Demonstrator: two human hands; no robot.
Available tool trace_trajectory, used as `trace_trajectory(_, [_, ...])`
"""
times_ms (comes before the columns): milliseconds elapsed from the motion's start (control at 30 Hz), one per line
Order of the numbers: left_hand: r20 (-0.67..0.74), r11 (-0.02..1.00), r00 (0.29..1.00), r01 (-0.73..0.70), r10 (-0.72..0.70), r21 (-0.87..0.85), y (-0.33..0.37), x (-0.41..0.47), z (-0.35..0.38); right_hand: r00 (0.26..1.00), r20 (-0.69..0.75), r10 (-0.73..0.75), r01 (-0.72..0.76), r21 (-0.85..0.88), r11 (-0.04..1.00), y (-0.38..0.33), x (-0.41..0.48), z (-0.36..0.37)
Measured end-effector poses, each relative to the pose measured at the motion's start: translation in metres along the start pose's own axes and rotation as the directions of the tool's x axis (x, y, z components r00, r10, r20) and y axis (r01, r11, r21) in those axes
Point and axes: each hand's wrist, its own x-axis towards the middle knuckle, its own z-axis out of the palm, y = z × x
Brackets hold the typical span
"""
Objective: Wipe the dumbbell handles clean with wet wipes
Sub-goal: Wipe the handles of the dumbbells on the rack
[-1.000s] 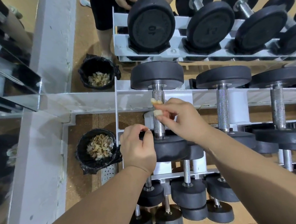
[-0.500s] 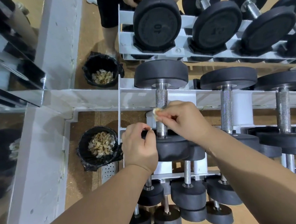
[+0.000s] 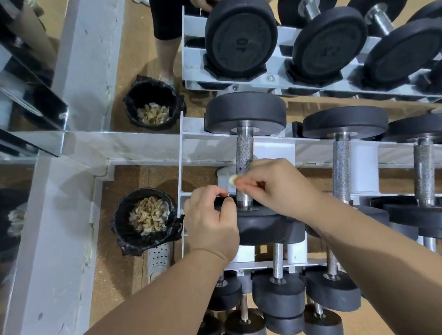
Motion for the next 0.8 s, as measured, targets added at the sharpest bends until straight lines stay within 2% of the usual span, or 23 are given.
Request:
trace_trajectory(100, [-0.003,1.000,1.000,-0.003,0.003,0.002,0.000,0.000,0.000,0.994,-0.102,-0.030,0.010,-0.188,0.982,0.007,0.020,0.005])
trace_trajectory(167, [-0.002,1.000,1.000,-0.001,0.001,0.000,0.001,-0.002,-0.001,0.972,-0.236,0.014,-0.080,-0.275,0.958,0.011,0.040,0.007])
trace_trajectory(233, [-0.005,1.000,1.000,0.006,-0.006,-0.012,0.001,-0.002,-0.001,0.942,-0.328,0.066,-0.161,-0.272,0.949,0.012,0.047,0.006])
trace_trajectory(300, [-0.006,1.000,1.000,0.000,0.000,-0.003,0.001,-0.003,0.000,0.952,-0.292,0.089,-0.153,-0.201,0.968,0.007,0.036,0.003])
trace_trajectory(367, [-0.019,1.000,1.000,-0.006,0.006,0.015,0.002,-0.003,0.000,0.983,-0.147,0.109,-0.125,-0.102,0.987,0.000,0.019,-0.002])
trace_trajectory(433, [-0.021,1.000,1.000,0.005,-0.005,0.015,0.003,-0.003,0.000,0.992,-0.021,0.125,-0.127,-0.085,0.988,-0.005,0.009,-0.005])
trace_trajectory(500, [-0.008,1.000,1.000,0.028,-0.027,0.014,0.003,-0.003,0.000,0.993,-0.045,0.112,-0.118,-0.175,0.977,-0.003,0.017,-0.003])
trace_trajectory(567, [0.000,0.998,0.998,0.062,-0.062,0.009,0.004,-0.003,0.001,0.978,-0.167,0.124,-0.163,-0.251,0.954,-0.002,0.032,0.001])
trace_trajectory(667, [-0.004,0.996,0.996,0.087,-0.087,0.012,0.006,-0.002,0.001,0.935,-0.303,0.183,-0.270,-0.275,0.923,-0.006,0.042,0.006])
trace_trajectory(733, [0.025,0.994,0.994,0.107,-0.108,0.019,0.007,-0.002,0.000,0.936,-0.295,0.190,-0.272,-0.268,0.924,-0.012,0.035,0.009])
trace_trajectory(800, [0.092,0.990,0.986,0.132,-0.136,0.040,0.008,0.000,-0.004,0.964,-0.193,0.182,-0.227,-0.244,0.943,-0.018,0.023,0.009])
